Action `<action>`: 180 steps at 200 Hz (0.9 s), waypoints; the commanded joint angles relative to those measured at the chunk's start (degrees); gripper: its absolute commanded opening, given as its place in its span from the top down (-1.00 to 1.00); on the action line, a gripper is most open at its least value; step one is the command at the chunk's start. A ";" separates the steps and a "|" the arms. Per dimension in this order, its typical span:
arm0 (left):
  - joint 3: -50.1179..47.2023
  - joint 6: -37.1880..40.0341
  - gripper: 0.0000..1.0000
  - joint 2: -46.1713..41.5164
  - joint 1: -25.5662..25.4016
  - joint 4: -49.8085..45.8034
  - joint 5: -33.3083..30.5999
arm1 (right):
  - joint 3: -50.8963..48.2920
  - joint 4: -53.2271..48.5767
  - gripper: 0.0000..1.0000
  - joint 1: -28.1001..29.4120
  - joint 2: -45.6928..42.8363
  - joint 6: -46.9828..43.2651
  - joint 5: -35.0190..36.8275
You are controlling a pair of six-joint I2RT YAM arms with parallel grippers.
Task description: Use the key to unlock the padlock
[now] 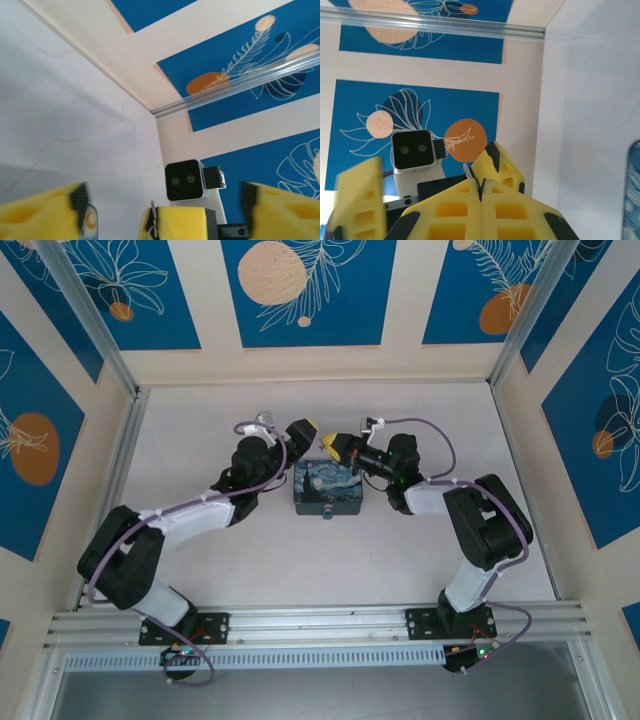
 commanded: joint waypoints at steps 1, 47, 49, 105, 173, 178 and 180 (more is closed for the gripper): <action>1.91 2.92 -0.85 -5.86 0.48 -12.41 -0.10 | -2.86 -2.04 1.00 -0.97 -4.38 -2.36 -1.43; 2.50 9.33 -1.00 -11.80 0.35 -33.99 8.22 | -9.80 -14.57 1.00 -1.21 -14.57 -9.67 -4.59; 2.27 9.36 -1.00 -12.00 0.26 -34.35 8.60 | -10.08 -15.50 1.00 -1.13 -15.21 -10.38 -4.86; -6.72 7.38 -1.00 -16.51 -5.27 -34.63 12.12 | -20.18 -31.05 1.00 0.18 -28.98 -19.68 -5.96; -12.10 3.26 -1.00 -12.81 -9.48 -25.56 8.03 | -23.36 -31.98 1.00 0.77 -28.20 -23.69 -7.04; -12.40 3.27 -1.00 -12.36 -9.45 -24.82 7.85 | -23.38 -31.86 1.00 0.69 -27.75 -24.02 -6.98; -12.38 3.29 -1.00 -12.21 -9.49 -24.50 7.76 | -23.32 -31.82 1.00 0.67 -27.56 -24.18 -6.98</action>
